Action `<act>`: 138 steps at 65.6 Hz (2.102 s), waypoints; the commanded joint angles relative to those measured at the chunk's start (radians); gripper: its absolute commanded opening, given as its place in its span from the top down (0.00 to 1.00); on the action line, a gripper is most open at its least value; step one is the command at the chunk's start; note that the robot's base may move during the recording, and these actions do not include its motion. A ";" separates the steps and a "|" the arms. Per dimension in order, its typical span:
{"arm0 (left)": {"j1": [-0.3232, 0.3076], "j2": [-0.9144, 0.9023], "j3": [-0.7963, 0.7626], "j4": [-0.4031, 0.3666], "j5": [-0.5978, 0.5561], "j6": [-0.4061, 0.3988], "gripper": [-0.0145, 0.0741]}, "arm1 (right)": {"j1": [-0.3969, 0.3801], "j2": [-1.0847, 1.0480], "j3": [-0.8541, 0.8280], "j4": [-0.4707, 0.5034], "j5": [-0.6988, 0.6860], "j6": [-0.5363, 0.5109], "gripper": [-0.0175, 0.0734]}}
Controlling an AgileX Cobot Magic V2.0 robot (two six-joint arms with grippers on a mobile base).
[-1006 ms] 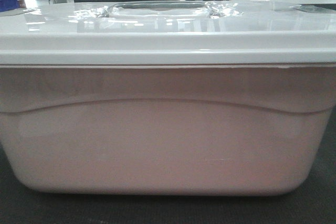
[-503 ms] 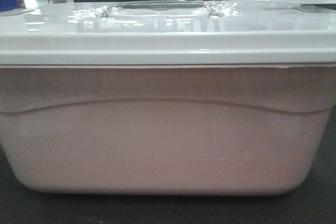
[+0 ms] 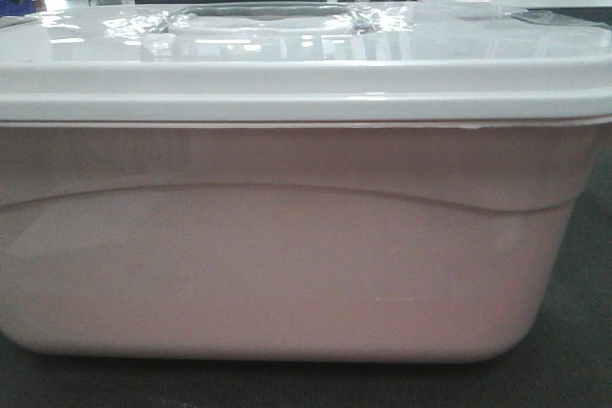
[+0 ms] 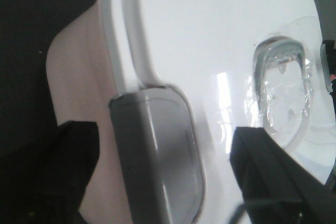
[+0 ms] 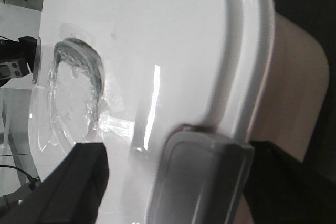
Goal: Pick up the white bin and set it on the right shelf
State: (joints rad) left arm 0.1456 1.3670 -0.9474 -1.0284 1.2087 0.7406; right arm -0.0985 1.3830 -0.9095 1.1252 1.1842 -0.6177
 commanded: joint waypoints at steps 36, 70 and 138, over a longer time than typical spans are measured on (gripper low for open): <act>-0.005 -0.027 -0.021 -0.052 0.098 0.003 0.36 | 0.001 -0.026 -0.023 0.134 0.063 -0.052 0.15; -0.005 -0.027 -0.021 -0.050 0.107 0.003 0.36 | 0.001 -0.026 -0.023 0.015 0.021 0.005 0.15; -0.075 0.024 -0.021 -0.045 0.073 0.004 0.36 | 0.000 -0.026 -0.023 -0.003 0.074 0.067 0.15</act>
State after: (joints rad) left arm 0.0786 1.4131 -0.9468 -1.0187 1.2087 0.7414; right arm -0.0985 1.3830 -0.9095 1.0640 1.1875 -0.5529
